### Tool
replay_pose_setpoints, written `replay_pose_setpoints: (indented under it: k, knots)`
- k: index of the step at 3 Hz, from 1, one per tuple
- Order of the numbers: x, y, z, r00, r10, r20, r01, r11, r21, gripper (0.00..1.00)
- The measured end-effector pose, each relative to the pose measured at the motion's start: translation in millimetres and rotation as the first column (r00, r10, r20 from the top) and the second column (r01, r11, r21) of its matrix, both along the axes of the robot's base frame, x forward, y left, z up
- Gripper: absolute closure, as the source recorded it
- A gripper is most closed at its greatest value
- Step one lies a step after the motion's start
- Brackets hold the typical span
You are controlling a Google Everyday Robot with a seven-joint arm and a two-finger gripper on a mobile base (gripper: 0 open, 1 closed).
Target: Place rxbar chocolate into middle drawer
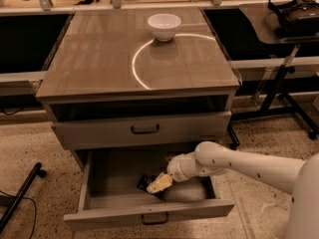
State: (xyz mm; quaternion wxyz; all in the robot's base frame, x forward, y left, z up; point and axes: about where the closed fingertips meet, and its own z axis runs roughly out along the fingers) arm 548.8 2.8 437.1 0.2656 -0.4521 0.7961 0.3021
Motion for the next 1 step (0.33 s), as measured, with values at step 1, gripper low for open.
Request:
replay_pose_setpoints:
  k: [1]
  knots:
    - [-8.0,-30.8,25.6,0.9998,0.014,-0.012,-0.014,1.0,0.023,0.0]
